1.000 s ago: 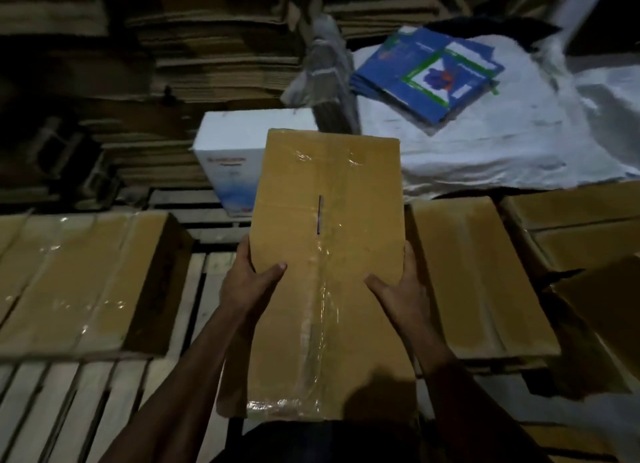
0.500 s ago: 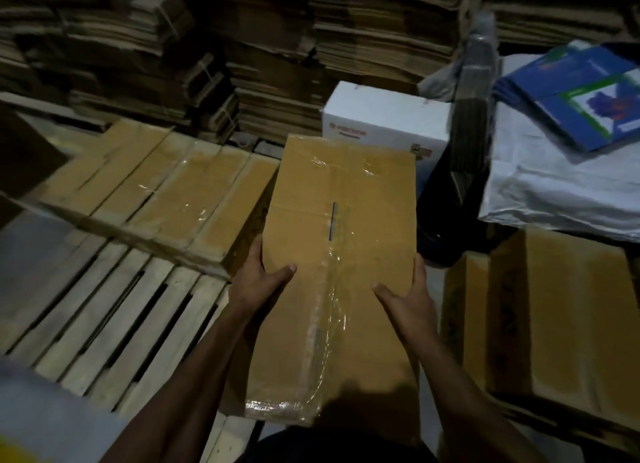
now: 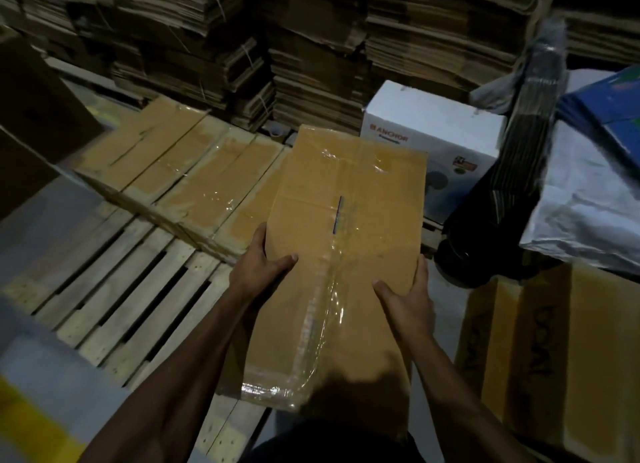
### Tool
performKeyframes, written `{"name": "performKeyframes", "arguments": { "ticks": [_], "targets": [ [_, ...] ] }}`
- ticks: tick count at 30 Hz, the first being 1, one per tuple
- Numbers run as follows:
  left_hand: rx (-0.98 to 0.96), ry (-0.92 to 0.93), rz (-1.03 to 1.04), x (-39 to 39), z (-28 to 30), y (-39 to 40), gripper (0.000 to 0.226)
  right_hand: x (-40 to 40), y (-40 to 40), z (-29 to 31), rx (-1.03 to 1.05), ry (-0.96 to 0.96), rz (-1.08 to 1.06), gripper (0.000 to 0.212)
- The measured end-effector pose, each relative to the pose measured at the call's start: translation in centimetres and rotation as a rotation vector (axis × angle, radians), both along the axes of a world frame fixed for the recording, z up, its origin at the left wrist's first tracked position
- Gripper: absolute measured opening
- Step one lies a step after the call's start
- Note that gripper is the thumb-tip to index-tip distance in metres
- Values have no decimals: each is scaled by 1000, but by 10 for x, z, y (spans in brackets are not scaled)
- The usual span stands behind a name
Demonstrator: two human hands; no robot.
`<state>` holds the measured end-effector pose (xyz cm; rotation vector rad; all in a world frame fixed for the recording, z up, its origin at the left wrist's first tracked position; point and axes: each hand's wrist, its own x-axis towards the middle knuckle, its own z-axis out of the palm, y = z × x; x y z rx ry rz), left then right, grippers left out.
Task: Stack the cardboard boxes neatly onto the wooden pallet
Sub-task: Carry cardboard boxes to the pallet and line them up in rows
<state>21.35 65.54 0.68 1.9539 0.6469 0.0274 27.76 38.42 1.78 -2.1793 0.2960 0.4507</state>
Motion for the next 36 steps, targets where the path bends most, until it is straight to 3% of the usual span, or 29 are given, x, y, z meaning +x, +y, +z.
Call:
{"name": "performKeyframes", "arguments": {
  "ticks": [5,9,16,20,31,36],
  "targets": [
    [9,35,9,49,0,14,94,46,11,-4,35,16,-16,100],
    [34,52,32,88,6,17,89,83,21,-9,78,35,-33,98],
    [-54,91,109,133,-5,41,96,131,38,-18,95,61,-62,89],
    [27,155,115,144,-7,45,93,144,50,-28,82,69,-57,89],
    [-18,232,34,168,-72,101,91,148,101,-75,96,92,-82,90],
    [-27,256,-24,189,-129,130,104,157,130,-129,23,53,-117,89]
  ]
}}
